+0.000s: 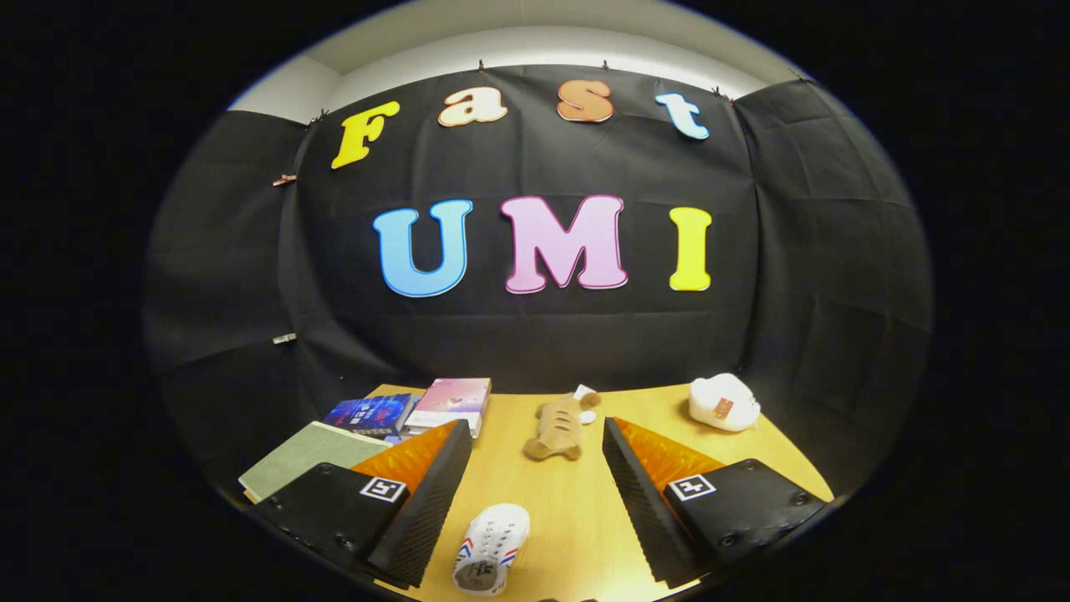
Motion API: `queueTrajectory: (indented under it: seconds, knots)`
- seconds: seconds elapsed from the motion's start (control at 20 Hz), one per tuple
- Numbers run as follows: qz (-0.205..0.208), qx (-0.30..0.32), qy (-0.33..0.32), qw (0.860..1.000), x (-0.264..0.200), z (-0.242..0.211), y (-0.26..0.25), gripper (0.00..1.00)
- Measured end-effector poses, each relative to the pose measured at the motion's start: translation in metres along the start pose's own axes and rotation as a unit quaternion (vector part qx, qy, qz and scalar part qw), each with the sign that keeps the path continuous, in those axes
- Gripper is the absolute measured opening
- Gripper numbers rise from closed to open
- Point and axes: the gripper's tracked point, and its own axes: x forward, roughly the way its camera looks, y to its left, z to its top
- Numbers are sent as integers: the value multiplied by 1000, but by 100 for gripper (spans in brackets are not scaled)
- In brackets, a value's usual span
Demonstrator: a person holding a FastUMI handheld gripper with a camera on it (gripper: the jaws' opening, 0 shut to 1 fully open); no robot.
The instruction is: Open the storage box then place both shoes into the box .Put the left shoe in first, then the right shoe, with the right side of both shoes facing outward in a uniform manner.
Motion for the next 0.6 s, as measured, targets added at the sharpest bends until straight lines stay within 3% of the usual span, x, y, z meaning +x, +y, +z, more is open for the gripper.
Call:
queueTrajectory:
  seconds: [0.15, 0.3, 0.6]
  knots:
    - [52, 36, 54, 997, 6, -34, 28, 99]
    - [110, 70, 115, 985, 7, -72, 60, 99]
    - [243, 138, 231, 932, -9, -144, 129, 99]
